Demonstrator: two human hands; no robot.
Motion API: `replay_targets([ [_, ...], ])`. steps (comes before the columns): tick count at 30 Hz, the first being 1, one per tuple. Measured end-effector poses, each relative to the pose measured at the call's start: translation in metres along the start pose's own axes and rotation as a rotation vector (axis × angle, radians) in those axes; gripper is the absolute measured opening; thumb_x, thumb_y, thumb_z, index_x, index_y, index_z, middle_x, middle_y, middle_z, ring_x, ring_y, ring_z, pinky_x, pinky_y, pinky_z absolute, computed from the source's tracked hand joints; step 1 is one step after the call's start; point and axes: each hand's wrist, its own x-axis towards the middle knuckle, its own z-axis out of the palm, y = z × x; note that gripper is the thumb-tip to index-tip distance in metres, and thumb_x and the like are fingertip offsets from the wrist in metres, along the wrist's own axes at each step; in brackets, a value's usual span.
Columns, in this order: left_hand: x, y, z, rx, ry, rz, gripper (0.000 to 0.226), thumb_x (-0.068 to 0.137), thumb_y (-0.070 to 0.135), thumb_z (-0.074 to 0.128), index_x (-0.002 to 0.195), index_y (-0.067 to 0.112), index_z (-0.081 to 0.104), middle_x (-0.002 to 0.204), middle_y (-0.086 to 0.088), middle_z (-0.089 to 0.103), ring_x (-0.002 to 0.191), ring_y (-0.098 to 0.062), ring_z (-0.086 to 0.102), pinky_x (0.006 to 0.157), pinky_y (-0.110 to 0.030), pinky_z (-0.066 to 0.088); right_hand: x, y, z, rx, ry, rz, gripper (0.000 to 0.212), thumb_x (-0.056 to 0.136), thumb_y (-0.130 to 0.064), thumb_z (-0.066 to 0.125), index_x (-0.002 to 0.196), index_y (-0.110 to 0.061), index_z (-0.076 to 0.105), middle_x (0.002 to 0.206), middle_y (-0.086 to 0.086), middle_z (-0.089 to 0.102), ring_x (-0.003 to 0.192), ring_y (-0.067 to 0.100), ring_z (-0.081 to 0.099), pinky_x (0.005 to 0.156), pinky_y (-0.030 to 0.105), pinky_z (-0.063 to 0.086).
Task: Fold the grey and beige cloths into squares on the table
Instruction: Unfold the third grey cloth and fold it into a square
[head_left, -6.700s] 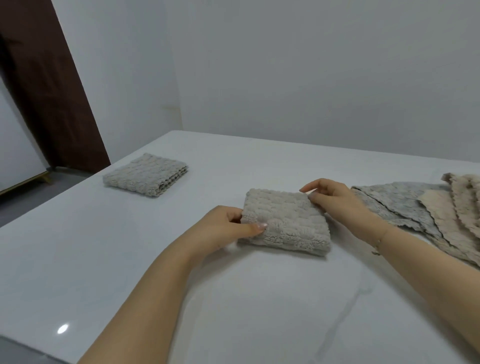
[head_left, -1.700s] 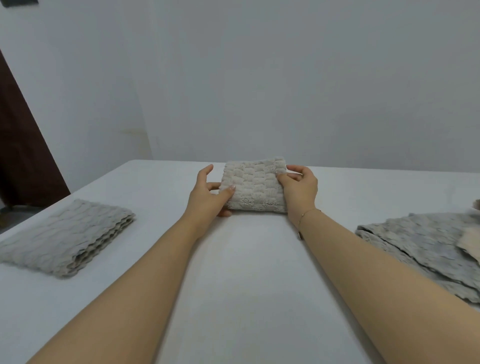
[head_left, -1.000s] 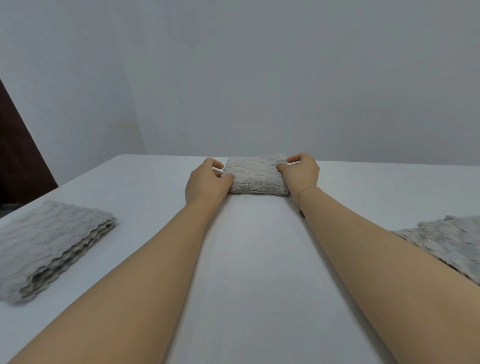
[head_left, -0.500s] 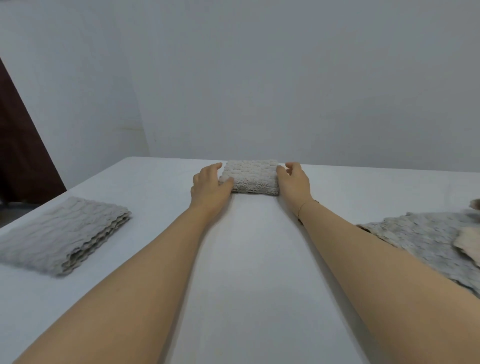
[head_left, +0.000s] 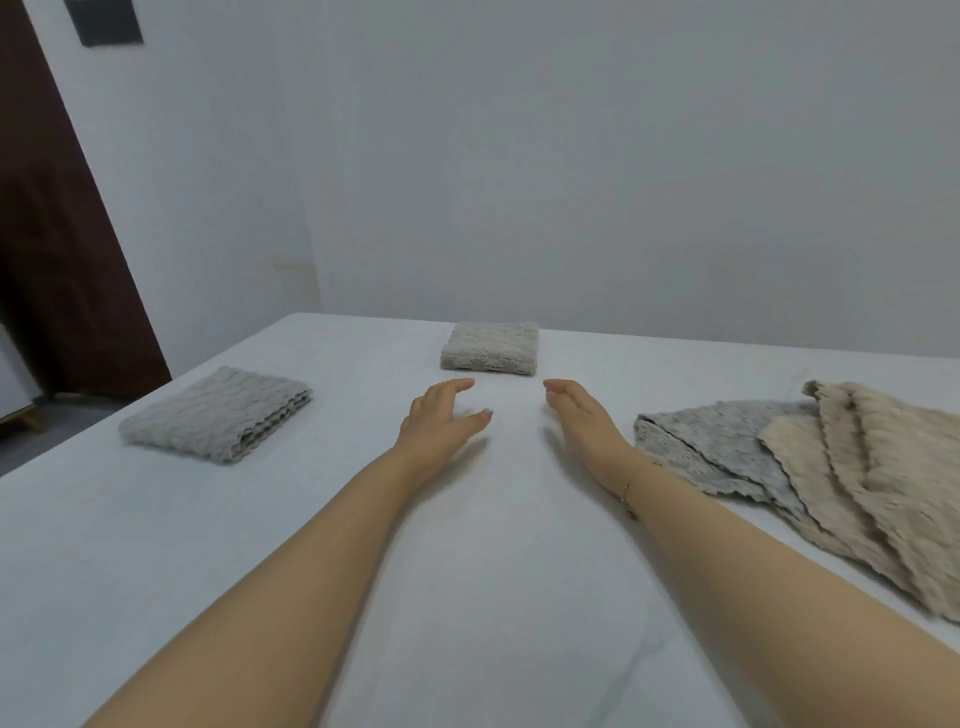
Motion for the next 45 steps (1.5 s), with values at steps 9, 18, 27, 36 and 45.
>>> replay_targets([
  [9, -0.059, 0.037, 0.026, -0.542, -0.028, -0.065, 0.034, 0.095, 0.021, 0.052, 0.129, 0.027, 0.048, 0.137, 0.011, 0.044, 0.124, -0.004, 0.041, 0.084, -0.016, 0.033, -0.057, 0.001, -0.022, 0.316, 0.158, -0.013, 0.021, 0.1, -0.017, 0.038, 0.105, -0.014, 0.058, 0.11, -0.001, 0.059, 0.103, 0.014, 0.053, 0.09, 0.025, 0.041],
  [18, -0.054, 0.068, 0.076, -0.464, 0.007, -0.024, 0.026, 0.095, 0.024, 0.053, 0.121, 0.025, 0.058, 0.123, 0.011, 0.056, 0.113, -0.002, 0.051, 0.087, -0.019, 0.038, -0.062, -0.017, -0.09, 0.053, 0.233, -0.13, 0.04, 0.091, -0.007, 0.047, 0.129, -0.018, 0.051, 0.125, -0.002, 0.054, 0.109, 0.012, 0.053, 0.074, 0.013, 0.044],
  [27, -0.024, 0.106, 0.135, 0.008, -0.011, 0.112, 0.029, 0.085, 0.047, 0.059, 0.113, 0.04, 0.057, 0.127, 0.015, 0.054, 0.122, -0.007, 0.045, 0.103, -0.032, 0.03, -0.05, -0.036, -0.194, -0.719, -0.01, 0.01, 0.031, 0.09, -0.025, 0.06, 0.121, -0.02, 0.061, 0.133, 0.0, 0.053, 0.12, 0.017, 0.049, 0.091, 0.027, 0.036],
  [36, -0.015, 0.104, 0.154, 0.308, 0.039, 0.274, 0.023, 0.085, 0.053, 0.057, 0.098, 0.035, 0.062, 0.101, 0.01, 0.049, 0.107, -0.013, 0.042, 0.087, -0.029, 0.027, -0.048, -0.026, -0.191, -0.957, -0.219, 0.248, 0.046, 0.087, -0.038, 0.062, 0.13, -0.023, 0.053, 0.137, 0.0, 0.049, 0.123, 0.019, 0.046, 0.093, 0.029, 0.035],
  [45, -0.012, 0.09, 0.144, -0.275, 0.224, 0.144, 0.013, 0.09, 0.029, 0.06, 0.081, 0.019, 0.061, 0.098, -0.003, 0.062, 0.091, -0.017, 0.062, 0.08, -0.027, 0.044, -0.055, -0.028, -0.184, -1.016, -0.186, 0.263, 0.05, 0.087, -0.035, 0.062, 0.131, -0.016, 0.049, 0.13, 0.004, 0.052, 0.116, 0.023, 0.05, 0.085, 0.03, 0.039],
])
